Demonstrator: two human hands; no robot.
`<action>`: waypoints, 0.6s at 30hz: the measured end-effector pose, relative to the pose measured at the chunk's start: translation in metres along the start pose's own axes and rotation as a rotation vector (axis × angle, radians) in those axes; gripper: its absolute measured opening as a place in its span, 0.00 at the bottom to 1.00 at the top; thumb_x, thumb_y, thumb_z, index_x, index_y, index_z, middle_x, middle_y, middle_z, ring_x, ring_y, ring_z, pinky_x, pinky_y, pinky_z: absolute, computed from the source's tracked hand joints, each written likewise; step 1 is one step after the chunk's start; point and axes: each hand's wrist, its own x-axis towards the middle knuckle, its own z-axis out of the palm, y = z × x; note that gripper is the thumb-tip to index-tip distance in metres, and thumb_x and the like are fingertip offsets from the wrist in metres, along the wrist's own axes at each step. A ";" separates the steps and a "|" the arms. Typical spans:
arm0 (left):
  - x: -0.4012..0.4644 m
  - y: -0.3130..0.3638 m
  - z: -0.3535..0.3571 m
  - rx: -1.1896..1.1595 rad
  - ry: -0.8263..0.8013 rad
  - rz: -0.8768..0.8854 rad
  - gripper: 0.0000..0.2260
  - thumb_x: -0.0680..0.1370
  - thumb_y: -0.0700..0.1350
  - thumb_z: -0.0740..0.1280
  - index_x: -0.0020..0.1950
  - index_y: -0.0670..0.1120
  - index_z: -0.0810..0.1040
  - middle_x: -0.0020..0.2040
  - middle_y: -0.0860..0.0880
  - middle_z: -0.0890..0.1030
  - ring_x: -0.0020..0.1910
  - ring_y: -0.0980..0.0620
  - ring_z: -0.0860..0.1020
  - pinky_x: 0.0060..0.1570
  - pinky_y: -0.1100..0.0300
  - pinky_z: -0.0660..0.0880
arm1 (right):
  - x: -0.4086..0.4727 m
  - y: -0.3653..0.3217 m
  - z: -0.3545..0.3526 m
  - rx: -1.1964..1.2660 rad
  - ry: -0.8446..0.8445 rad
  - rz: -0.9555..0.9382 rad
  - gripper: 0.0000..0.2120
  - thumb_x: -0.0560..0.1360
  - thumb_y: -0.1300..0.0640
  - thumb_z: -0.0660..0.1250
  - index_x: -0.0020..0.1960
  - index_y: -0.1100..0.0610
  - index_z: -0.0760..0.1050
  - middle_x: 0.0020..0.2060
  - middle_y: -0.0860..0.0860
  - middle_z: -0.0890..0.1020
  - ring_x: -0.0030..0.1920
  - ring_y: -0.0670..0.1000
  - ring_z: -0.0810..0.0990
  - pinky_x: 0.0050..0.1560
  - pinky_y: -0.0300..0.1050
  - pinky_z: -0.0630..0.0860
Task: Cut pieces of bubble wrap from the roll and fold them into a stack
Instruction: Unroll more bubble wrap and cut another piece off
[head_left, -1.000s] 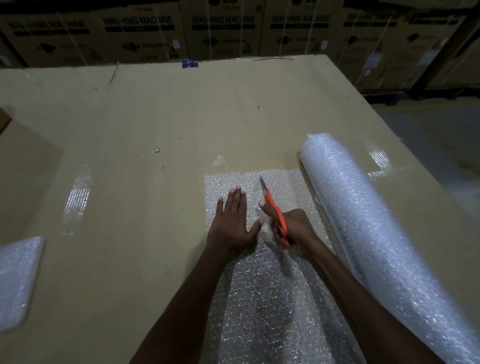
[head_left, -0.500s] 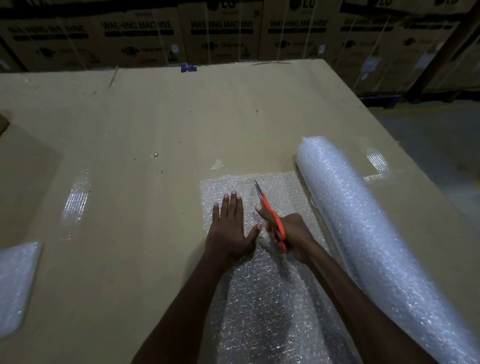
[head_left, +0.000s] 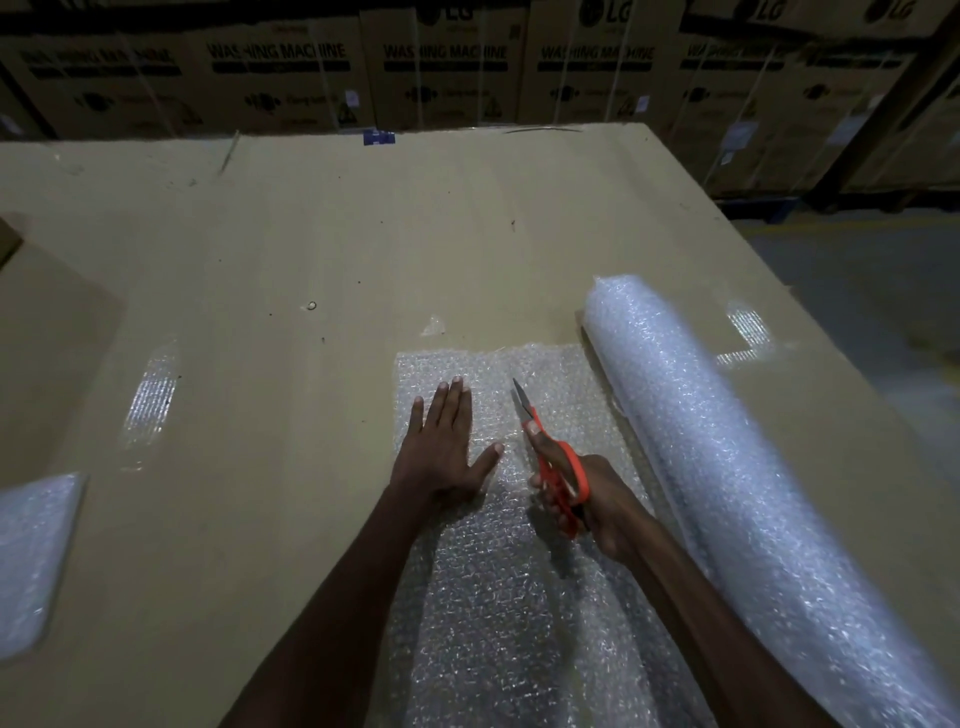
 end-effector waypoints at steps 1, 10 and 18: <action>0.000 -0.002 -0.001 -0.004 -0.001 0.006 0.45 0.74 0.72 0.38 0.82 0.41 0.41 0.81 0.44 0.38 0.80 0.48 0.37 0.77 0.44 0.36 | 0.000 -0.001 0.001 -0.007 0.003 -0.002 0.33 0.66 0.29 0.73 0.44 0.61 0.80 0.27 0.53 0.76 0.24 0.49 0.72 0.26 0.37 0.68; -0.004 -0.006 -0.001 -0.025 0.022 -0.014 0.45 0.74 0.71 0.39 0.82 0.41 0.42 0.82 0.44 0.39 0.80 0.48 0.38 0.77 0.45 0.36 | -0.006 -0.002 -0.001 -0.001 -0.021 -0.016 0.32 0.69 0.30 0.72 0.46 0.62 0.78 0.27 0.53 0.76 0.24 0.49 0.72 0.26 0.39 0.69; -0.007 -0.005 -0.005 -0.018 0.005 -0.009 0.44 0.75 0.70 0.38 0.81 0.41 0.40 0.81 0.44 0.38 0.80 0.48 0.37 0.78 0.44 0.37 | -0.036 0.028 0.001 0.027 -0.019 0.048 0.31 0.69 0.31 0.72 0.45 0.61 0.79 0.29 0.53 0.75 0.25 0.49 0.71 0.25 0.38 0.68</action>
